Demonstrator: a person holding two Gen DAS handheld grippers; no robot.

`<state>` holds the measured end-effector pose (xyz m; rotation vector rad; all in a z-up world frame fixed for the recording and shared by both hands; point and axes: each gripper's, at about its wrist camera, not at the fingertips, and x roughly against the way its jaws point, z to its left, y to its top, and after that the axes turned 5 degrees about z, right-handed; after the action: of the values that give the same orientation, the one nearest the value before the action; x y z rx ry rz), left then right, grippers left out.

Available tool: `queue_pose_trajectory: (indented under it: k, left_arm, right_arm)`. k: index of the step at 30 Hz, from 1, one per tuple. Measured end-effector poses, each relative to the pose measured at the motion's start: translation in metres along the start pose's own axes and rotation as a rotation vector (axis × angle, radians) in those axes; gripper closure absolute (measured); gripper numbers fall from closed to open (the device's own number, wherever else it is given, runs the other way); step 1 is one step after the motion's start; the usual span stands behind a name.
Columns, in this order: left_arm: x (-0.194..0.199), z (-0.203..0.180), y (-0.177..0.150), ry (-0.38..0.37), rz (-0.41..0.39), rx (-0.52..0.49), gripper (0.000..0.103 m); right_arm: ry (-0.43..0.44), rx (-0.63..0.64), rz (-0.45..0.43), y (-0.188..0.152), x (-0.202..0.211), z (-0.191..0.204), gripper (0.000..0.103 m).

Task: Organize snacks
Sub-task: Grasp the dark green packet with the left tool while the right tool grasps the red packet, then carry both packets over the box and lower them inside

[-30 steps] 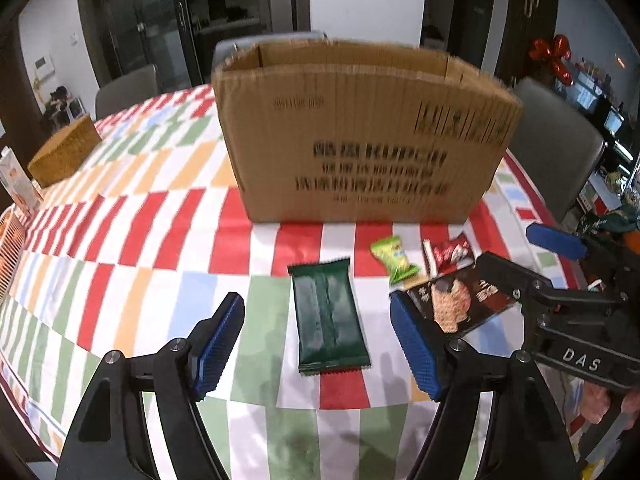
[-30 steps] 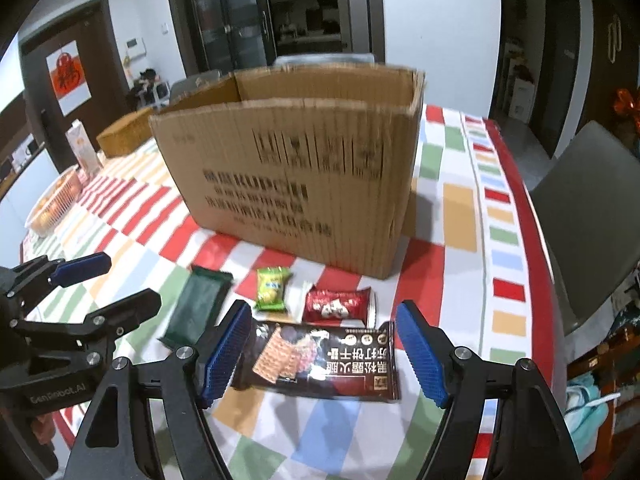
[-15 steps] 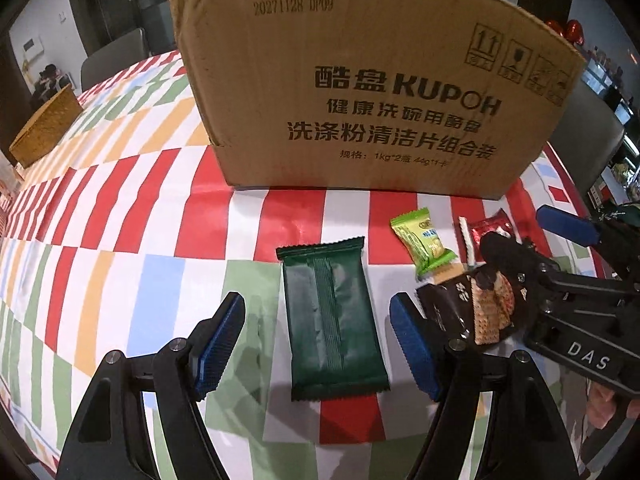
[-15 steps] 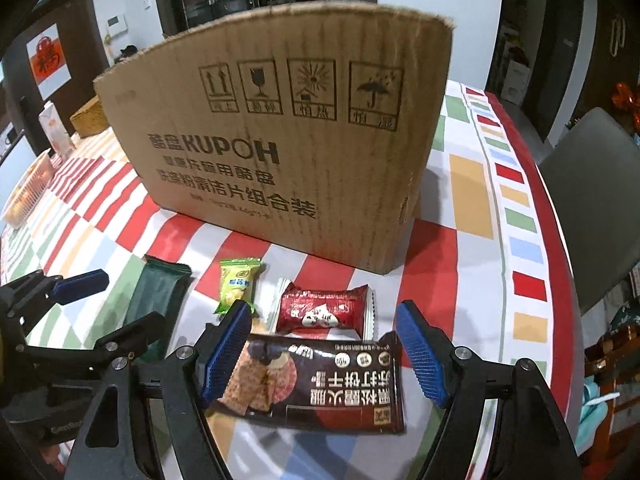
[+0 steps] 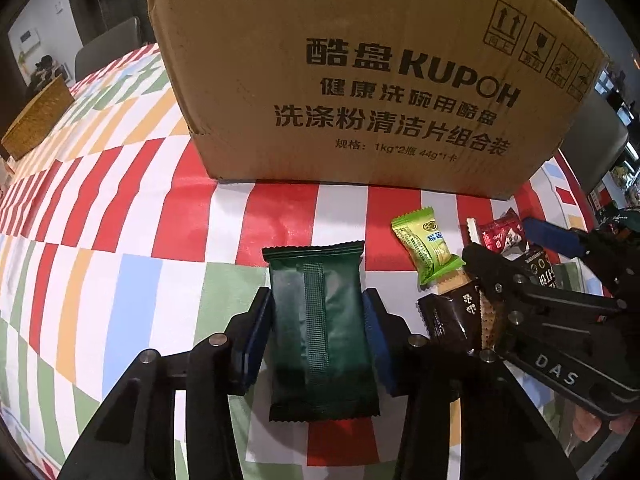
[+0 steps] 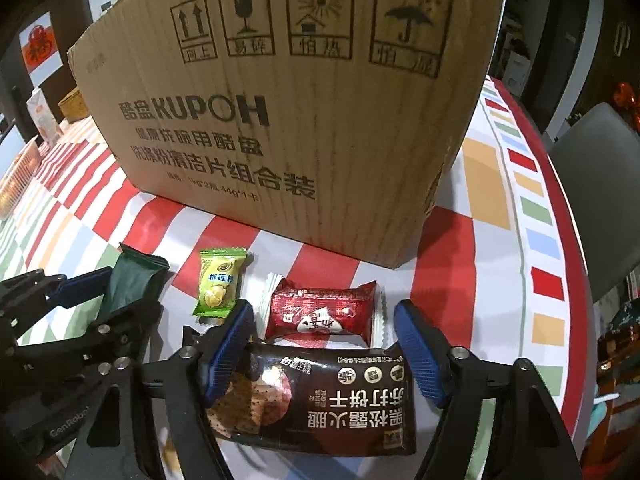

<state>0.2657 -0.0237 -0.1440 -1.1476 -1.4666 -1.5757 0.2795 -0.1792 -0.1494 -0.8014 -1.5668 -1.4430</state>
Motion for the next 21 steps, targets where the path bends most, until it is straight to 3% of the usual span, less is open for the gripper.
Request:
queue_pose_trajectory:
  k: [2, 5, 21]
  left_arm:
    - [0.000, 0.002, 0.000, -0.007, -0.002, 0.004, 0.059]
    - [0.000, 0.004, -0.001, -0.009, -0.003, 0.002, 0.059]
    - [0.063, -0.007, -0.009, -0.016, -0.136, -0.022, 0.059]
  right_arm:
    - [0.002, 0.001, 0.004, 0.000, -0.002, 0.000, 0.046]
    - [0.004, -0.003, -0.001, -0.002, -0.001, 0.000, 0.049]
    - [0.014, -0.006, -0.108, -0.004, 0.046, -0.003, 0.051]
